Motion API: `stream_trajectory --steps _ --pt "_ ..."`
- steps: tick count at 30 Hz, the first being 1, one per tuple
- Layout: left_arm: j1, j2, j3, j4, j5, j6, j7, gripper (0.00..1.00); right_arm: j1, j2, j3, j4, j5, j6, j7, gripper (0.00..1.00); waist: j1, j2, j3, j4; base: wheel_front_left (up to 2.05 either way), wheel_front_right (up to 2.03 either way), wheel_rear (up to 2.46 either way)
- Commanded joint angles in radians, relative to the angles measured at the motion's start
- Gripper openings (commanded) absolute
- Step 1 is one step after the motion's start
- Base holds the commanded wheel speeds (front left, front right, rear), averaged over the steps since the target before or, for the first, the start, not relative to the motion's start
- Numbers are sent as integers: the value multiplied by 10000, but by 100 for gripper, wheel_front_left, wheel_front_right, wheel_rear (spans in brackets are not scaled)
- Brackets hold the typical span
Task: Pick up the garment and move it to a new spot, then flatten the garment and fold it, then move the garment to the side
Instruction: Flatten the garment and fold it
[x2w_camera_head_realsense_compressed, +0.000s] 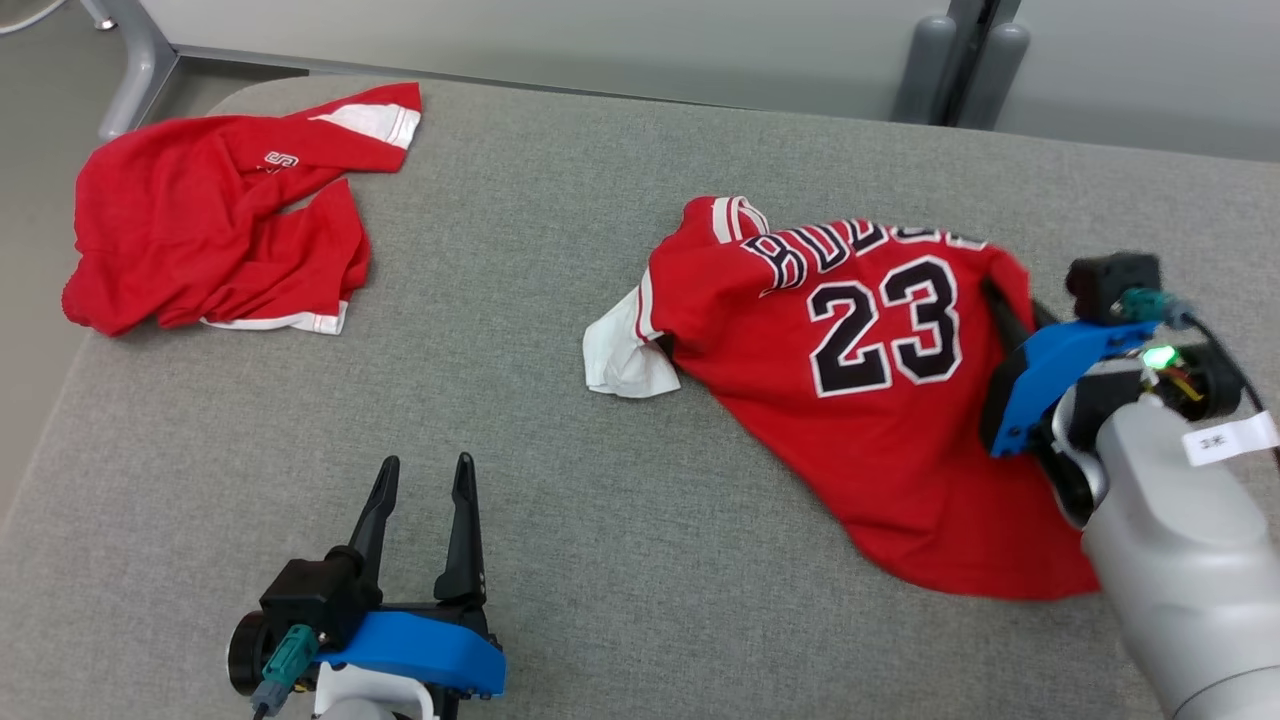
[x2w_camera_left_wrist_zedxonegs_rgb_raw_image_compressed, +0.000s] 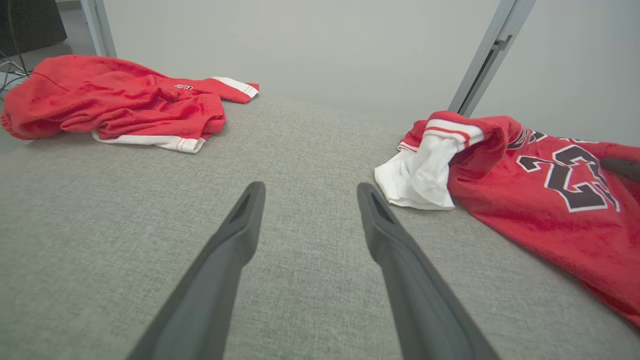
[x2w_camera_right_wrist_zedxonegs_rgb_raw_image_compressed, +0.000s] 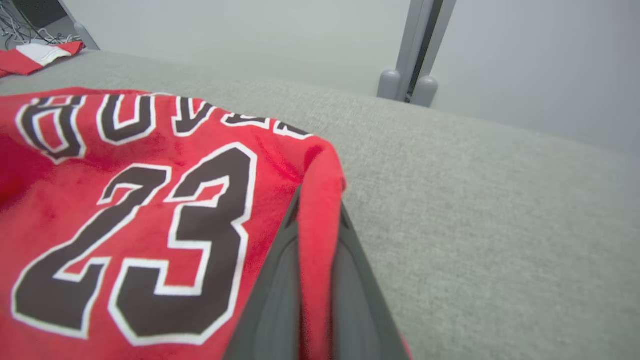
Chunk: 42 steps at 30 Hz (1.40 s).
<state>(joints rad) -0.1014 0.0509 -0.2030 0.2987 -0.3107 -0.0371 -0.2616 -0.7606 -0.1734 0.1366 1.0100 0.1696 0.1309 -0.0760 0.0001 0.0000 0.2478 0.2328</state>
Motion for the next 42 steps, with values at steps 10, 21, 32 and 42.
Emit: stream_trajectory --steps 10,21,32,42 --pt "155 -8 214 75 281 -107 -52 100 -629 -217 171 -683 -341 -1 -1265 0 -1 0 -444 -393 0 0 0" --pt "306 -8 449 48 418 -160 -52 100 2057 391 3815 -2617 873 -1 -891 0 -1 0 -757 -654 0 0 0" --pt "357 -8 567 89 562 -232 -52 100 3438 171 4628 -4170 1499 -1 -879 100 -1 0 -907 -1053 0 0 0" --pt "489 -9 507 114 577 -290 -52 100 3240 -59 2700 -5395 913 -1 -566 100 -1 0 -1048 -1054 0 0 0"
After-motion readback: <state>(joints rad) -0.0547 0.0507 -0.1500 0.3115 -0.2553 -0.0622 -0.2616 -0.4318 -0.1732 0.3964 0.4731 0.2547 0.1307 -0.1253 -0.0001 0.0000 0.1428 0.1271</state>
